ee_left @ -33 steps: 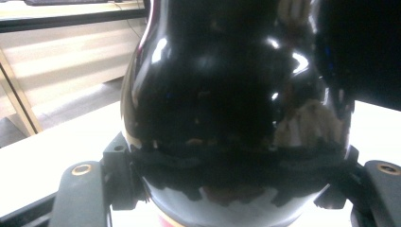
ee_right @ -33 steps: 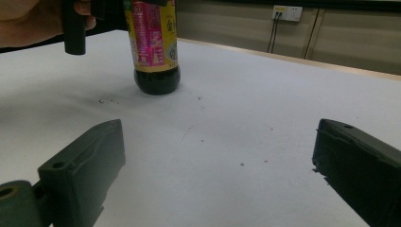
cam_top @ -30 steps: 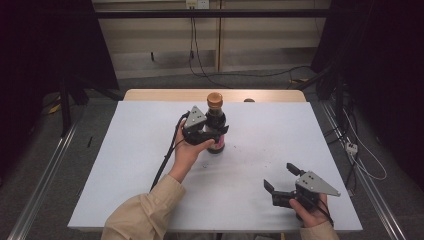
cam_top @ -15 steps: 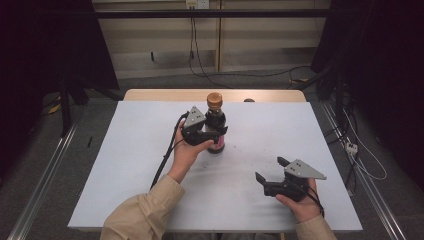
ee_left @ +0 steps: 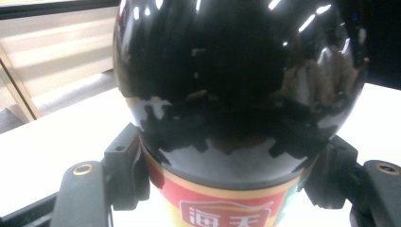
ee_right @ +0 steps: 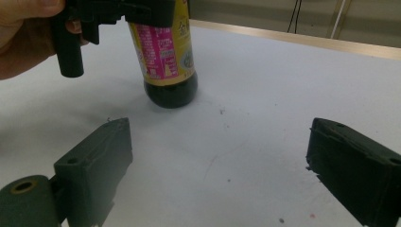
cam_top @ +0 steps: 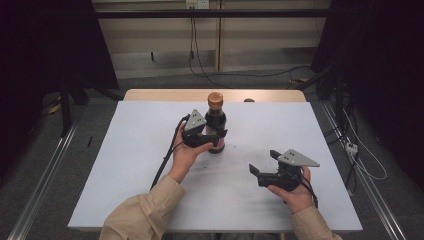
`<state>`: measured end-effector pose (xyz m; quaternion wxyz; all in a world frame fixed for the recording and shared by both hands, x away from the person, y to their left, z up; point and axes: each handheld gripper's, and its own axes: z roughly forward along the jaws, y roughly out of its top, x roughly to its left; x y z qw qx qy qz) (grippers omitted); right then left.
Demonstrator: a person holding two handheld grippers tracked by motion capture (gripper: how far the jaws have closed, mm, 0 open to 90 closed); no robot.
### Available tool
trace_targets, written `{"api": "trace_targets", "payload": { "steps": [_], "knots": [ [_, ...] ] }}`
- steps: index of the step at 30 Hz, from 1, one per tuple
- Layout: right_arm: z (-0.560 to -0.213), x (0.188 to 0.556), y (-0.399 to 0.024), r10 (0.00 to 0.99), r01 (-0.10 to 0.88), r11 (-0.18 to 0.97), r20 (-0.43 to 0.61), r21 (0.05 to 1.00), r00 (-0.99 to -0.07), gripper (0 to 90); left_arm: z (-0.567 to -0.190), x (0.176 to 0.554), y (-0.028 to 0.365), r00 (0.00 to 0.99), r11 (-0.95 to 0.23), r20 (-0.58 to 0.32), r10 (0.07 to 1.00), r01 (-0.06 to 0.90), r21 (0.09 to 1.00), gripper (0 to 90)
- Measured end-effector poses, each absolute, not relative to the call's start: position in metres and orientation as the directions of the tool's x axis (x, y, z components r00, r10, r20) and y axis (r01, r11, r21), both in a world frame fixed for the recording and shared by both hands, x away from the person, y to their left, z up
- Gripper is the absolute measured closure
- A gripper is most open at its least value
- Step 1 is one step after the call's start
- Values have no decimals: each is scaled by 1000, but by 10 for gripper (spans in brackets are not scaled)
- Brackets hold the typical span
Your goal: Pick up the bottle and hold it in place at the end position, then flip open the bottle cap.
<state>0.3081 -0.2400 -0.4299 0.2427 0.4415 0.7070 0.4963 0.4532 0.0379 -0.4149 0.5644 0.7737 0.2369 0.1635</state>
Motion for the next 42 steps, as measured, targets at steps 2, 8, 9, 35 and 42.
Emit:
{"api": "trace_targets", "payload": {
  "steps": [2, 8, 9, 35, 42],
  "knots": [
    [-427, 313, -239, 864, 383, 110, 102, 917, -493, 74, -415, 453, 38, 836, -251, -18, 549, 185, 950, 292],
    [-419, 324, -236, 866, 390, 92, 121, 916, -486, 77, -415, 453, 38, 833, -249, -21, 552, 189, 950, 292],
    [-419, 324, -236, 866, 390, 92, 121, 916, -486, 77, -416, 453, 37, 831, -237, -30, 555, 193, 952, 292],
    [-368, 361, -203, 794, 354, 159, 94, 922, -601, 612, -418, 453, 38, 830, -219, -38, 557, 191, 957, 298],
    [-358, 372, -195, 802, 380, 146, 116, 913, -587, 635, -418, 452, 38, 828, -217, -47, 559, 201, 955, 299]
  ]
}}
